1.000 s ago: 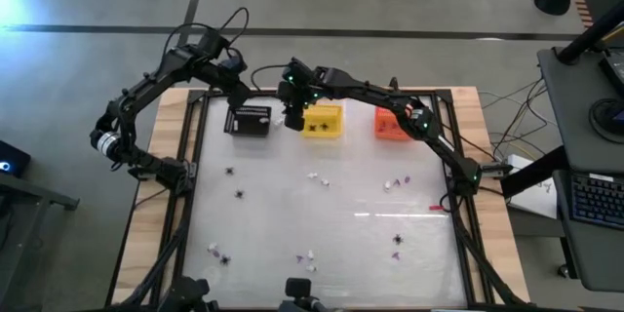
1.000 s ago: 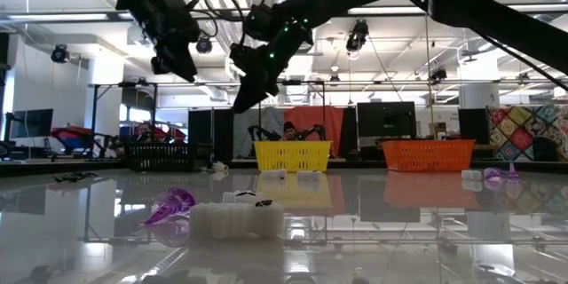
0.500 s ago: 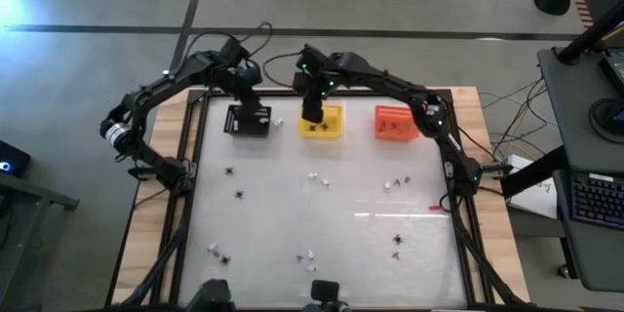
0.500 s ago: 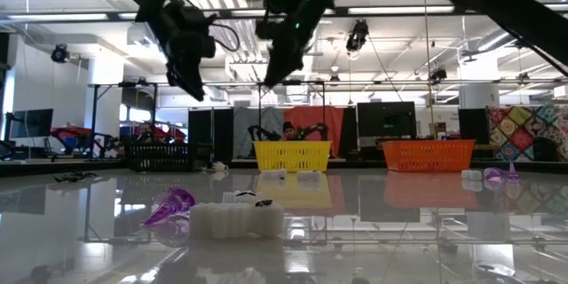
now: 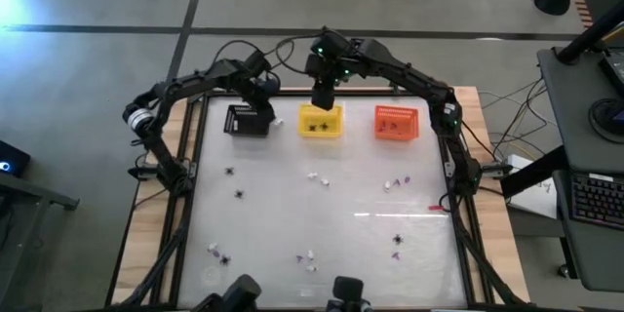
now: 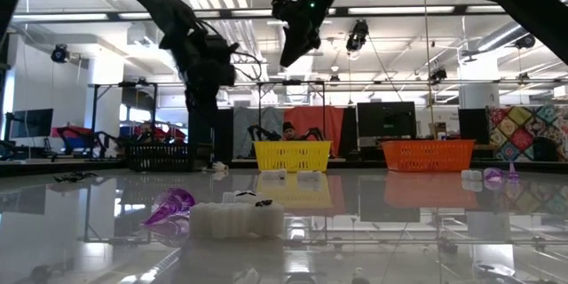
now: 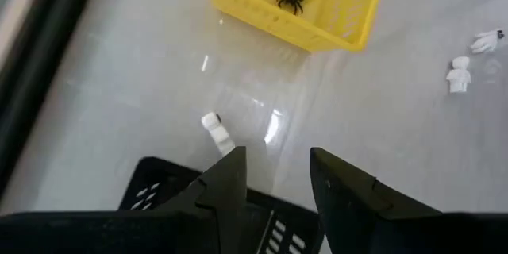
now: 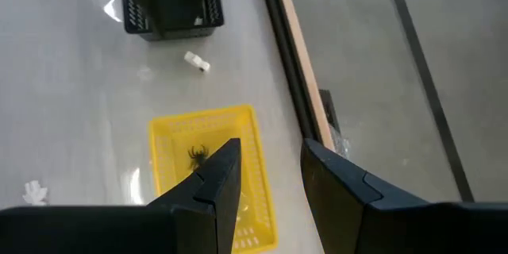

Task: Sort Halloween decoration
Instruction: Put the white skeleton toy into the black basket

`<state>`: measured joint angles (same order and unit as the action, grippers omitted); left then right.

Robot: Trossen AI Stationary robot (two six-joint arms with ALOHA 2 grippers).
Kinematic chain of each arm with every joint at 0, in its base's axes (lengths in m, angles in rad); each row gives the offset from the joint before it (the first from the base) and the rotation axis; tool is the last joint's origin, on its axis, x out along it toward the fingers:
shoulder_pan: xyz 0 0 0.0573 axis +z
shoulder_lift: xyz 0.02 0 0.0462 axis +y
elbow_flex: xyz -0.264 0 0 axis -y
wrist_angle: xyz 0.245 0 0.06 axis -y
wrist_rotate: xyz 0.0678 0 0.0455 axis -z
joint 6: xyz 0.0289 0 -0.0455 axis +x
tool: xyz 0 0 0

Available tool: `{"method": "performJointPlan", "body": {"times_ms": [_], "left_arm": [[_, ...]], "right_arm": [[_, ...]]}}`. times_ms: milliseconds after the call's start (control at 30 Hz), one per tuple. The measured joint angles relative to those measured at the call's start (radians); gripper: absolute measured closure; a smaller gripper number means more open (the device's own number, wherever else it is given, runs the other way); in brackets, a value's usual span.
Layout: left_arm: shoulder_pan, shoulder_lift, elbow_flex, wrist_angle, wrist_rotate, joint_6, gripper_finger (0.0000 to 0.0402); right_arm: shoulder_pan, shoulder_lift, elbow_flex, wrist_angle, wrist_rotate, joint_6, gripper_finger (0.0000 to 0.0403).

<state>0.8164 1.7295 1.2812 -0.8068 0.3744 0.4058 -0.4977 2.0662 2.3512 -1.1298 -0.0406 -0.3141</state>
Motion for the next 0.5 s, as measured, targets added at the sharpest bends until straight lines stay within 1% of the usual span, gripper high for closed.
{"method": "performJointPlan", "body": {"times_ms": [233, 433, 500], "left_arm": [[-0.005, 0.049, 0.0, 0.018, -0.014, -0.026, 0.0279], [-0.017, 0.063, 0.001, 0.026, -0.077, -0.03, 0.0279], [-0.022, 0.062, 0.002, 0.034, -0.078, -0.024, 0.0279]], "right_arm": [[-0.007, -0.003, 0.0, -0.022, 0.015, 0.0, 0.028], [-0.007, 0.01, 0.0, -0.047, 0.016, 0.009, 0.028], [-0.007, 0.013, 0.0, -0.047, 0.016, 0.008, 0.028]]}}
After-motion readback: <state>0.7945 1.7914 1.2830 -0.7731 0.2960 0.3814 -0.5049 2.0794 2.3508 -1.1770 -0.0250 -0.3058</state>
